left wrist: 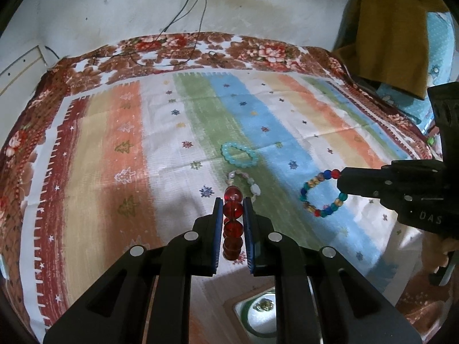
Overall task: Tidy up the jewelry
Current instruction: 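Carry the red bracelet with the left tool while the right tool carries the multicolour bracelet toward the tin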
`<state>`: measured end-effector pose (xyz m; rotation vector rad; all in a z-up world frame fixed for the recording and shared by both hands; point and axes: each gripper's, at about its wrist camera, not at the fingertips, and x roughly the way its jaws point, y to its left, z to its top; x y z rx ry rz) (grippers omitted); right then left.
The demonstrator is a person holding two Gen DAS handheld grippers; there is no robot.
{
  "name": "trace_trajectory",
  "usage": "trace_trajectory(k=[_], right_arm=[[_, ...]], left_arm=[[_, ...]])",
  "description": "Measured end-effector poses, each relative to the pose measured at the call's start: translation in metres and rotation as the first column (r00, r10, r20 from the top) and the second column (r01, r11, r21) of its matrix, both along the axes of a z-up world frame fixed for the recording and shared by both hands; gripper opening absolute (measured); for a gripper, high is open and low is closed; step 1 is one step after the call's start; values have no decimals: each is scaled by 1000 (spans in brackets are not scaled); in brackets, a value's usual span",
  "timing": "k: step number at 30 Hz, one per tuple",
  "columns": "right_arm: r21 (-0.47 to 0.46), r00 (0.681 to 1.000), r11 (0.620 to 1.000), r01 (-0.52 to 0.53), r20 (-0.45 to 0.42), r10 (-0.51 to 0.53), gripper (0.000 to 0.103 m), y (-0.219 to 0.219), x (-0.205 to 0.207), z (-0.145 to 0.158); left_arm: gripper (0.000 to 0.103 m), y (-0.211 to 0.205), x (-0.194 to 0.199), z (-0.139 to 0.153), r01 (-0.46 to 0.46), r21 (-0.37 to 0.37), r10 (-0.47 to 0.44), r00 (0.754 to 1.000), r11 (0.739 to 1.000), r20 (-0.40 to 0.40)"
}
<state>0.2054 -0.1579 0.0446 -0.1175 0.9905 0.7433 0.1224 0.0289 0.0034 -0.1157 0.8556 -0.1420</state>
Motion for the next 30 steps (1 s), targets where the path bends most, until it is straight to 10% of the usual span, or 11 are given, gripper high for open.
trace_trajectory(k=[30], right_arm=[[53, 993, 992, -111, 42, 109, 11, -13, -63, 11]], left_arm=[[13, -26, -57, 20, 90, -23, -88, 994, 996, 71]])
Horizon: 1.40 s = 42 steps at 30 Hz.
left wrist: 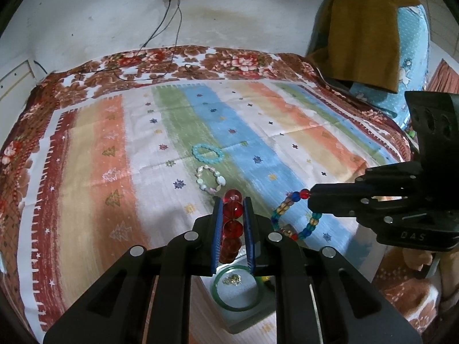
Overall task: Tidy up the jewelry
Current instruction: 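Carry the red bracelet with the left tool while the right tool carries the multicolour bracelet toward the tin, then open the left tool over the tin while the right tool releases its bracelet into it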
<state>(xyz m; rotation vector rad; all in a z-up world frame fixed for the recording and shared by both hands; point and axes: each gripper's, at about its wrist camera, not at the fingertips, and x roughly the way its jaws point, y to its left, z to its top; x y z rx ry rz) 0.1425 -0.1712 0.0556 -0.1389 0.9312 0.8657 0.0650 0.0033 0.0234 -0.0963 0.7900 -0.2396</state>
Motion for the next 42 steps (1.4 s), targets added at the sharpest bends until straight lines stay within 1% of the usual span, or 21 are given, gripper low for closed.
trace_trajectory(k=[15, 21, 24, 25, 26, 27, 28, 32, 35, 37, 38, 40, 42], right_arm=[[0, 999, 1000, -20, -38, 20, 11, -8, -24, -12], [-3, 999, 1000, -22, -45, 21, 11, -9, -26, -13], [-8, 998, 1000, -25, -58, 25, 11, -9, -27, -16], [-18, 998, 999, -31, -61, 30, 12, -8, -27, -18], [-28, 998, 999, -29, -54, 27, 16, -7, -27, -19], [-33, 998, 999, -22, -51, 20, 28, -7, -27, -19], [-30, 999, 999, -14, -53, 12, 35, -8, -26, -19], [-26, 998, 1000, 10, -61, -12, 35, -11, -20, -20], [-29, 997, 999, 21, -72, -23, 35, -12, -16, -22], [-30, 996, 999, 32, -78, -34, 36, -13, -14, -23], [-32, 996, 999, 39, -81, -42, 36, -14, -13, -24], [-41, 994, 998, 54, -88, -57, 42, -15, -10, -26], [-50, 993, 997, 66, -94, -70, 42, -15, -6, -29]], left_arm=[[13, -11, -31, -13, 43, -26, -44, 999, 999, -22], [13, -15, -35, -19, 47, -24, -48, 998, 999, -36], [14, -15, -36, -22, 73, -40, -75, 996, 997, -53], [16, -15, -36, -21, 66, -42, -68, 997, 997, -47], [20, -13, -36, -21, 61, -48, -63, 997, 997, -45], [31, -12, -36, -20, 59, -55, -61, 997, 997, -43], [36, -10, -36, -19, 53, -61, -55, 998, 997, -37], [37, -3, -32, -23, 15, -52, -18, 999, 999, -47], [39, -1, -29, -25, -6, -23, 5, 999, 1000, -52], [47, 0, -28, -25, -14, -15, 13, 999, 1000, -50], [48, 1, -28, -26, -17, -16, 16, 999, 1000, -50], [50, 2, -26, -26, -14, -22, 12, 999, 1000, -53], [51, 2, -25, -27, -12, -23, 11, 999, 1000, -53]])
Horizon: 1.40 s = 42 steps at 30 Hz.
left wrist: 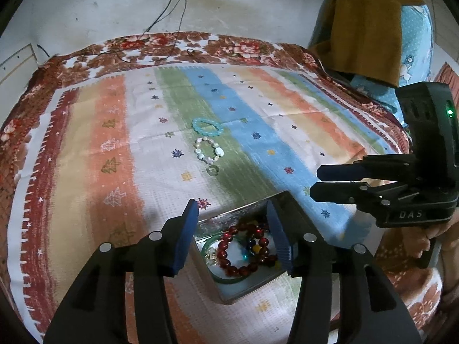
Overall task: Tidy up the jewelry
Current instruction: 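Open the left tool over the tin while the right tool releases its bracelet into it, then move both open tools from the tin toward the white stone bead bracelet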
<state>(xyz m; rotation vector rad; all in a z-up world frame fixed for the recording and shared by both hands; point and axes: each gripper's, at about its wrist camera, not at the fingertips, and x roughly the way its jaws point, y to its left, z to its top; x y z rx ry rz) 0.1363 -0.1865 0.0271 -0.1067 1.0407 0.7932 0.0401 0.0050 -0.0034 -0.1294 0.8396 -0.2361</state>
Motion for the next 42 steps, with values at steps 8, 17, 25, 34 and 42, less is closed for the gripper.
trace_trajectory(k=[8, 17, 25, 34, 42], right_arm=[[-5, 999, 999, 35, -14, -35, 51, -2, 10, -3], [-5, 996, 997, 78, -52, -78, 55, -4, 30, -8], [-30, 988, 990, 141, -52, -143, 55, -6, 47, -13], [-55, 989, 988, 143, -27, -145, 61, -2, 52, -15], [-71, 988, 986, 154, -15, -156, 66, 4, 65, -17]], left_arm=[[61, -3, 4, -3, -4, 31, 4, 1000, 1000, -2], [62, -1, 10, -6, -8, 39, 8, 1000, 999, -11], [63, 2, 32, -12, -13, 59, 15, 999, 998, -39], [66, 9, 48, -19, -27, 86, 33, 997, 996, -66], [68, 6, 60, -23, 1, 109, 8, 997, 994, -82]])
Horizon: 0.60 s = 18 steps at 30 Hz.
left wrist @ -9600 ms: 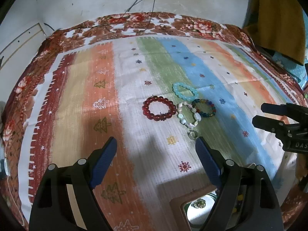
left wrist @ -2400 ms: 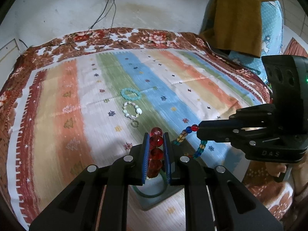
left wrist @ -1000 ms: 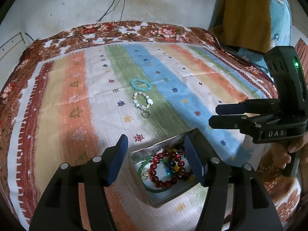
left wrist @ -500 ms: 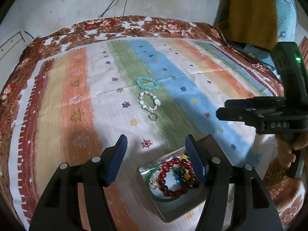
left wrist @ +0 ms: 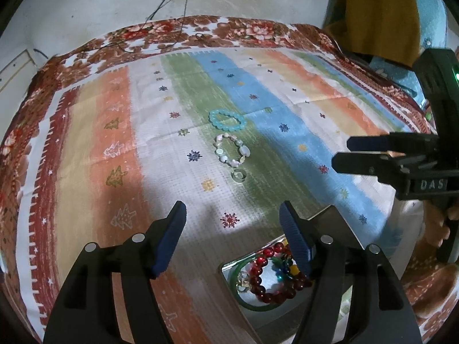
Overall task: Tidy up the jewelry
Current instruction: 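Move both open tools from the tin toward the white stone bead bracelet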
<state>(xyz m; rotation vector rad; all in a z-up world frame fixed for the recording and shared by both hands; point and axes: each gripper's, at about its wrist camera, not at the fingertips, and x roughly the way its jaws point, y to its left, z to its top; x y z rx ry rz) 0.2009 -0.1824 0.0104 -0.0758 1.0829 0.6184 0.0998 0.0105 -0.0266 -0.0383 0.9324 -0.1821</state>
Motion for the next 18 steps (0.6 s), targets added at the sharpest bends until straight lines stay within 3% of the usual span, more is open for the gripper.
trace_trajectory(k=[6, 18], right_arm=[[-17, 1000, 1000, 8, -8, -8, 70, 4, 13, -5], [-22, 999, 1000, 9, -31, -9, 73, 8, 35, -13]], left_arm=[[70, 2, 17, -6, 8, 19, -8, 1000, 1000, -21], [70, 24, 46, -9, -47, -16, 46, 998, 999, -44]])
